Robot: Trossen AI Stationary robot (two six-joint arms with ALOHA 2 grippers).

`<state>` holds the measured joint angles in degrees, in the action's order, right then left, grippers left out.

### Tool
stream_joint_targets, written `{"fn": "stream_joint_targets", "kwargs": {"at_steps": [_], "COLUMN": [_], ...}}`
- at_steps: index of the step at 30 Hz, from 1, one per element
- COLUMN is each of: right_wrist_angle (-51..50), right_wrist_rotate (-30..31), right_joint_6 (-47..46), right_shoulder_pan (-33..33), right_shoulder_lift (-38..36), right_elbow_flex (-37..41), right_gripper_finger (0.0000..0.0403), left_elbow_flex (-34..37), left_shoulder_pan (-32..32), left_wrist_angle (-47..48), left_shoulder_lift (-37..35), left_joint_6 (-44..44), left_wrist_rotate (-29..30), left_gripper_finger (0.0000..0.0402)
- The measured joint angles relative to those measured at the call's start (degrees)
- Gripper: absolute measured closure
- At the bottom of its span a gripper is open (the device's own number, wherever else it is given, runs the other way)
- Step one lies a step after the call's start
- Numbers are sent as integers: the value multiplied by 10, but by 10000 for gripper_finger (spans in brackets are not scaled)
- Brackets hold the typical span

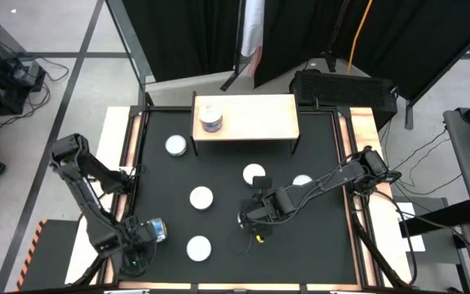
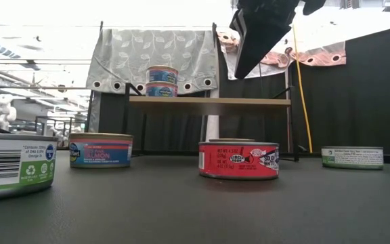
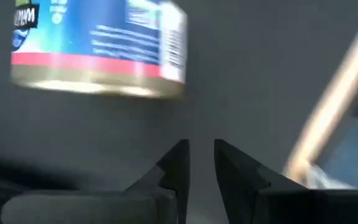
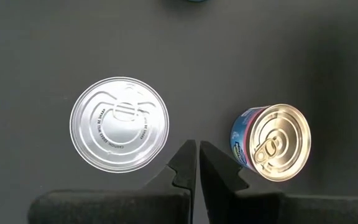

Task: Stack canned seafood by type on shelf
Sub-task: Stack the blue pink tuna can on top of the other blue pink tuna can on the shelf

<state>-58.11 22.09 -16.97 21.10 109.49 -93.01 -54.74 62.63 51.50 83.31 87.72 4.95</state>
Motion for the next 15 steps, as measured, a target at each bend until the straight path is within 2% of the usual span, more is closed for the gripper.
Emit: {"fn": "stream_joint_targets", "kwargs": {"at_steps": [4,6,9,11,15], "right_wrist_angle": [0,0,0,0,0], "right_wrist_rotate": [0,0,0,0,-21], "right_joint_6": [3,7,8,7,5], "right_shoulder_pan": [0,0,0,0,0], "right_shoulder_lift": [0,0,0,0,-2], "right_elbow_flex": [0,0,0,0,0], "right_gripper_finger": [389,389,389,389,389], "left_elbow_flex": [-71,-101,-117,-117,-118], "left_shoulder_pan": [-4,-18,-46,-71,-98], "left_wrist_angle": [69,119,149,159,166], "left_shoulder_lift": [-30,-36,-34,-35,-35], "left_joint_6": [-87,-165,-281,-330,-421], "left_wrist_rotate": [4,12,-33,-74,-79], "left_gripper_finger": [325,325,314,297,239]}}
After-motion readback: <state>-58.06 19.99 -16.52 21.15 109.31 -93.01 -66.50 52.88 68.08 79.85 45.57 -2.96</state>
